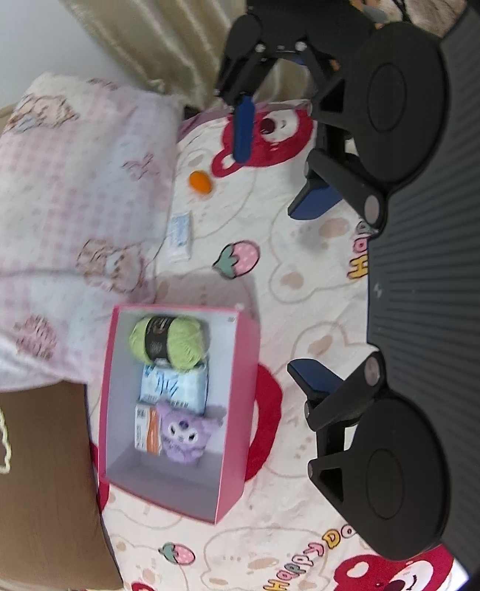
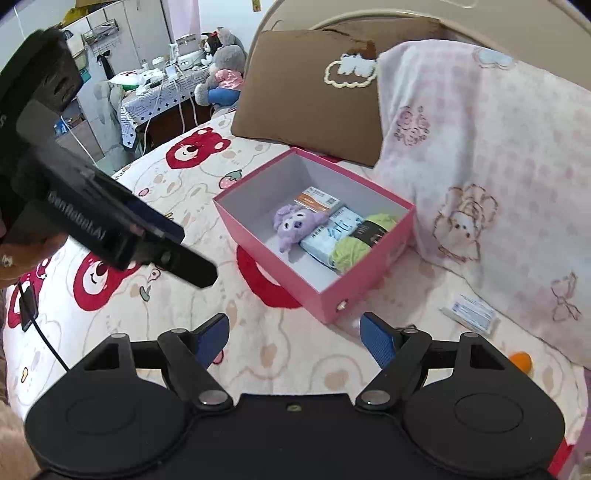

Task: Organize objects
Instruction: 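Withdraw the right tool and move it toward the white medicine box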

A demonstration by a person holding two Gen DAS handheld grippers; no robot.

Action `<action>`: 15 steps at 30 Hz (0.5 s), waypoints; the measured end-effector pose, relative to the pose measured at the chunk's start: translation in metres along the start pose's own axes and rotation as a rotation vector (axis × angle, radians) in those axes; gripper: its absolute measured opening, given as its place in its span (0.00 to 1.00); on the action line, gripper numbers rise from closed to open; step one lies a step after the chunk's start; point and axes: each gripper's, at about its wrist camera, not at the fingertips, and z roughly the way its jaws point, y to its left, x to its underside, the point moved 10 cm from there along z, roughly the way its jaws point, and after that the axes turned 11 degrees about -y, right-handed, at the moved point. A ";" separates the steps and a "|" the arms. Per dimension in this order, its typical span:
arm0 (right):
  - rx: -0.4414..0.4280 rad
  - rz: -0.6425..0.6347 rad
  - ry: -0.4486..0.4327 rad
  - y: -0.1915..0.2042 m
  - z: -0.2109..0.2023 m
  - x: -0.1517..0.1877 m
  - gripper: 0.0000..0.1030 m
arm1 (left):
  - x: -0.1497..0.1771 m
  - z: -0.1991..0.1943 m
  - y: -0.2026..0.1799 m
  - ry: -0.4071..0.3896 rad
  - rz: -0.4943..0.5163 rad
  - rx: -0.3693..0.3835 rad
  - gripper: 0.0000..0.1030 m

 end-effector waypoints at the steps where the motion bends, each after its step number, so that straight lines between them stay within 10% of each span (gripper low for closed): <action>1: 0.002 0.003 0.000 -0.003 -0.003 0.003 0.79 | 0.003 0.002 -0.005 0.004 0.008 0.005 0.80; 15: 0.046 -0.003 0.026 -0.039 -0.029 0.052 0.79 | 0.019 0.035 -0.053 0.069 0.051 0.066 0.82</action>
